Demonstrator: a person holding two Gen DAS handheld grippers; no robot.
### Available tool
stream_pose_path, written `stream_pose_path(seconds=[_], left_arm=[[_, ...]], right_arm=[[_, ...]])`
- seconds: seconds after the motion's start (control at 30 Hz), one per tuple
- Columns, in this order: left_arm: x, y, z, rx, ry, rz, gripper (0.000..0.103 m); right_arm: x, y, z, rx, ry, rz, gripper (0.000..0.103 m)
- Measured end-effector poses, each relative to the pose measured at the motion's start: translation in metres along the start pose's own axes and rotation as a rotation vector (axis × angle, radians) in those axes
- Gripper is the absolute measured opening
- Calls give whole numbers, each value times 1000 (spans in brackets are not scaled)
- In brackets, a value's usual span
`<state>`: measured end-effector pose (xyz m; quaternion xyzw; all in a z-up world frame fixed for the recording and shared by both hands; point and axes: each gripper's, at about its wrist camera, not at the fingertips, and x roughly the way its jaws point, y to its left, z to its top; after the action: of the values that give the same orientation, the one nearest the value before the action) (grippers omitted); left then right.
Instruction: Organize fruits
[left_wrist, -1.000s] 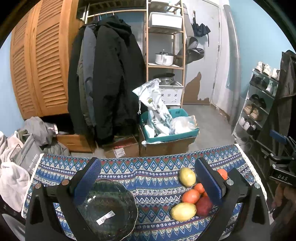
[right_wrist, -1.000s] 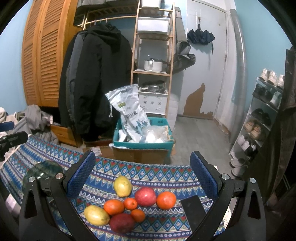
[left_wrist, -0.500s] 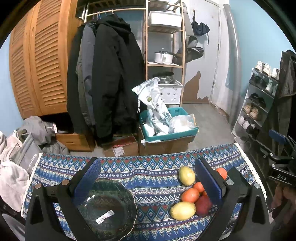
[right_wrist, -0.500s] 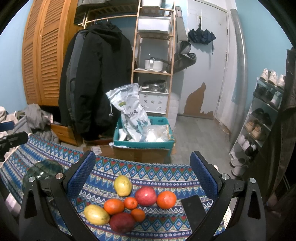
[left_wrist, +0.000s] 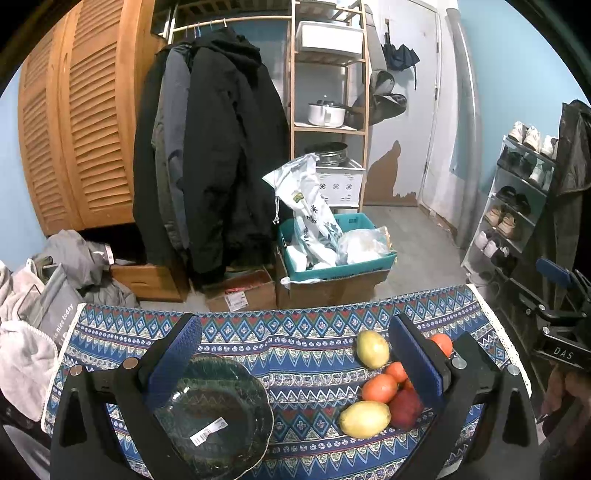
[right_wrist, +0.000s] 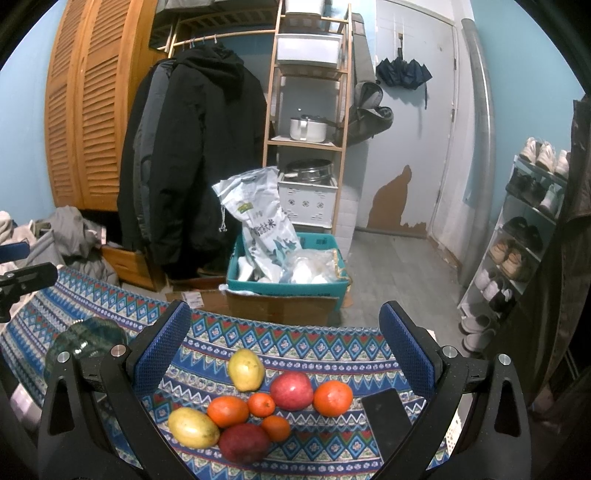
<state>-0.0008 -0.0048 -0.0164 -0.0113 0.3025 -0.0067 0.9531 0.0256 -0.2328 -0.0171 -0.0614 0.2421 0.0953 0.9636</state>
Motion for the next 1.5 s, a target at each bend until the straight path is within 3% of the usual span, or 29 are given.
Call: stream_pose_path(seconds=[1.5], left_arm=[[6, -11, -1, 17, 35, -30, 102]], right_arm=[[2, 1, -9, -16, 26, -15, 100]])
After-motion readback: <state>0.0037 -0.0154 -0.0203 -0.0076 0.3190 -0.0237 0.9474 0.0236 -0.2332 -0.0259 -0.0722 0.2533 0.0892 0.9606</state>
